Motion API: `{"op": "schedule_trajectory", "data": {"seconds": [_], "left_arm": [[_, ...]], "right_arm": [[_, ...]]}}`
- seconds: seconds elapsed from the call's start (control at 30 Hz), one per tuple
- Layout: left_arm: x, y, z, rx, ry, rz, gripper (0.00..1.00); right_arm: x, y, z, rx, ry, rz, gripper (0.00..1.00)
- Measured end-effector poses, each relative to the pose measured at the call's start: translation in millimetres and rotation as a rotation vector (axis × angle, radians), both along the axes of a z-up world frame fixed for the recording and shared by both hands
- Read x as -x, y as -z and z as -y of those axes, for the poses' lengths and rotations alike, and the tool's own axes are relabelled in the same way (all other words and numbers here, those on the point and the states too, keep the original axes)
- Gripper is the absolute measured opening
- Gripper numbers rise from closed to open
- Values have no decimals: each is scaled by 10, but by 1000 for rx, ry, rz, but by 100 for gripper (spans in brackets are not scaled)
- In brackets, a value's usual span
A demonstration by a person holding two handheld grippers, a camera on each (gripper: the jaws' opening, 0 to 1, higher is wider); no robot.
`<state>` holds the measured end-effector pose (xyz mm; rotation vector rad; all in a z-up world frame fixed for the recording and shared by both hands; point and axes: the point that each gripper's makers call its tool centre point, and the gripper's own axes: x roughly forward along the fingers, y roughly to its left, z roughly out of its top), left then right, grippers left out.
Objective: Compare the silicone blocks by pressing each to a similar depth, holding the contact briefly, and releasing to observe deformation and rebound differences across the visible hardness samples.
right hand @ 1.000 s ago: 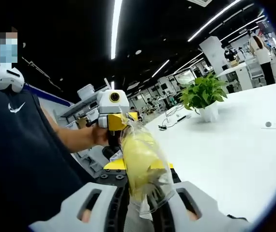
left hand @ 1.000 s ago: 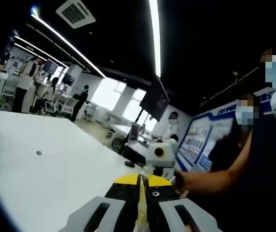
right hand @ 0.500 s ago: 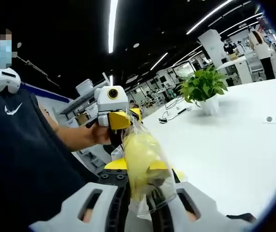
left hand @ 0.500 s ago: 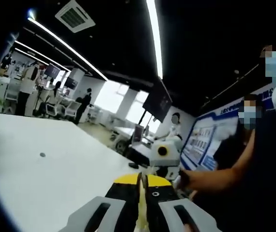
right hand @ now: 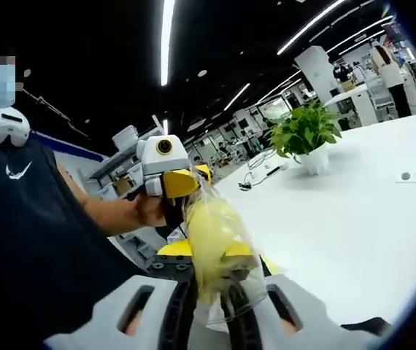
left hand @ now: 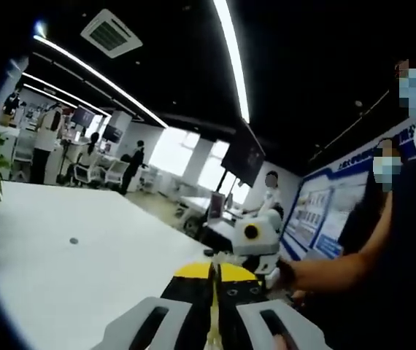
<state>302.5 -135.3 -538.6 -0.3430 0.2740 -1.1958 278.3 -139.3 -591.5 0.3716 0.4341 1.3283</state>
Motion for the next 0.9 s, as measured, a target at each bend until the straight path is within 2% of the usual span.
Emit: {"op": "schedule_trajectory", "data": {"seconds": [0.17, 0.23, 0.3, 0.43, 0.53, 0.63, 0.83, 0.9], "left_arm": [[11, -9, -11, 4, 0, -8, 0], [17, -43, -3, 21, 6, -9, 0], [17, -58, 7, 28, 5, -13, 0], [30, -115, 31, 44, 11, -13, 0], [20, -135, 33, 62, 0, -43, 0], [24, -151, 45, 70, 3, -42, 0], [34, -210, 66, 95, 10, -45, 0], [37, -231, 75, 99, 11, -42, 0]], "right_arm": [[1, 9, -9, -24, 3, -42, 13], [-64, -10, 1, -25, 39, 55, 15], [-65, -12, 5, -27, 41, 47, 17], [-109, -40, 36, -37, 73, 94, 21], [-153, -54, 59, -60, 108, 89, 26], [-169, -82, 70, -72, 119, 105, 29], [-134, -103, 28, -79, 113, 120, 44], [-167, -113, 24, -80, 138, 145, 54]]}}
